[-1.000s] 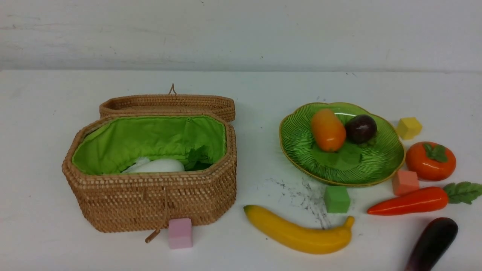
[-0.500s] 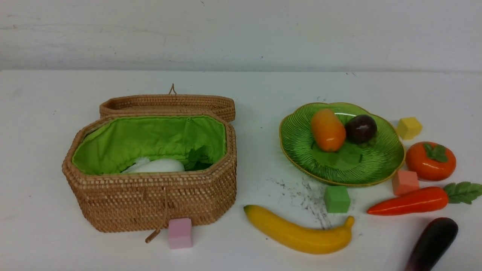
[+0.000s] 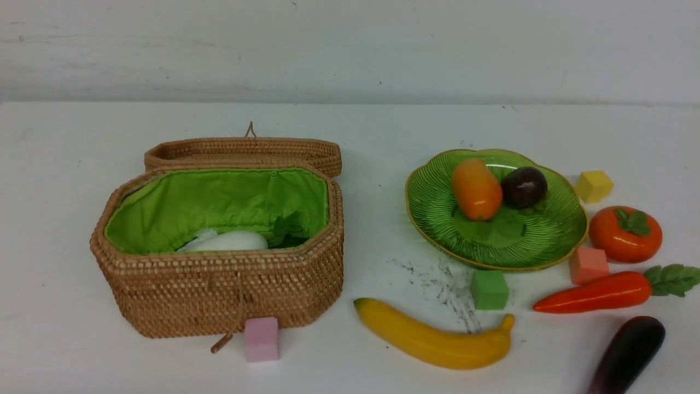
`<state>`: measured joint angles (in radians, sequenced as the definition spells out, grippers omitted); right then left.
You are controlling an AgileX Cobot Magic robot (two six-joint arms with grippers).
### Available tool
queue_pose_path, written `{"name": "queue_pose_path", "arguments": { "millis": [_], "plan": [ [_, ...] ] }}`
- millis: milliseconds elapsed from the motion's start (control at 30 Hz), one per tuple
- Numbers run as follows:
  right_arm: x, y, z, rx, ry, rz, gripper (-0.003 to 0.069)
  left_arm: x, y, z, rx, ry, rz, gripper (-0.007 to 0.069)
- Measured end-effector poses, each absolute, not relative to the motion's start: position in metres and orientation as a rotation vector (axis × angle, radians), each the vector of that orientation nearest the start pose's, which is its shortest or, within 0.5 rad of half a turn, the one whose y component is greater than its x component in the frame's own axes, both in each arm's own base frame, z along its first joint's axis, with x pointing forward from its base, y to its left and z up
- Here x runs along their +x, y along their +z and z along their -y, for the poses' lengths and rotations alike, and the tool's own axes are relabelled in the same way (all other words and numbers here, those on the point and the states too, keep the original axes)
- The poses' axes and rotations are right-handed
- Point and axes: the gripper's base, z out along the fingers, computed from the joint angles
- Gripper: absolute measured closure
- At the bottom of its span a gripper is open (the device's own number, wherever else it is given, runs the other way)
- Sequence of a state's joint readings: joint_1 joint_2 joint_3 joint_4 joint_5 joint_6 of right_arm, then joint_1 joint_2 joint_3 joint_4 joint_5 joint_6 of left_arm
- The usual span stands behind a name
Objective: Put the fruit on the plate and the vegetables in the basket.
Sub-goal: Grab an eggplant with your right arm and place it in the basket on the left.
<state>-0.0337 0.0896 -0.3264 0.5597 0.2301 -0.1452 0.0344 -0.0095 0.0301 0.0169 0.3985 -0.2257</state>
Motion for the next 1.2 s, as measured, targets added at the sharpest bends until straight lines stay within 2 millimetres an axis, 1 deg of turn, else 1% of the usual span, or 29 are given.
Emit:
{"name": "queue_pose_path", "arguments": {
  "millis": [200,300,433,500,600,733,833,933,1000,1100,1200],
  "plan": [
    [0.072,0.31,-0.02,0.096,0.388,-1.869,0.0414,0.052,0.168,-0.002,-0.237,-0.113,-1.89,0.0543],
    [0.082,0.315,-0.021,0.06,0.375,-1.97,0.0414,0.052,0.168,-0.002,-0.237,-0.113,-1.89,0.0543],
    [0.092,0.318,-0.016,0.007,0.262,-1.996,0.0414,0.052,0.168,-0.002,-0.237,-0.113,-1.89,0.0537],
    [0.095,0.318,-0.015,-0.001,0.236,-1.996,0.0414,0.052,0.168,-0.002,-0.237,-0.113,-1.89,0.0533],
    [0.096,0.316,-0.015,-0.002,0.24,-2.017,0.0414,0.052,0.168,-0.002,-0.237,-0.113,-1.89,0.0532],
    [0.098,0.308,-0.017,0.004,0.267,-2.115,0.0414,0.052,0.168,-0.002,-0.237,-0.113,-1.89,0.0527],
    [0.105,0.295,-0.018,0.071,0.311,-2.272,0.0414,0.052,0.168,-0.002,-0.237,-0.113,-1.89,0.0522],
    [0.113,0.284,-0.015,0.19,0.32,-2.387,0.0406,0.052,0.168,-0.002,-0.237,-0.113,-1.89,0.0518],
    [0.121,0.277,-0.012,0.287,0.303,-2.452,0.0389,0.052,0.168,-0.002,-0.237,-0.113,-1.89,0.0517],
    [0.136,0.265,-0.009,0.441,0.296,-2.526,0.0333,0.052,0.168,-0.002,-0.237,-0.113,-1.89,0.0515],
    [0.155,0.253,-0.009,0.532,0.317,-2.57,0.0244,0.052,0.168,-0.002,-0.237,-0.113,-1.89,0.0514]
  ]
}}
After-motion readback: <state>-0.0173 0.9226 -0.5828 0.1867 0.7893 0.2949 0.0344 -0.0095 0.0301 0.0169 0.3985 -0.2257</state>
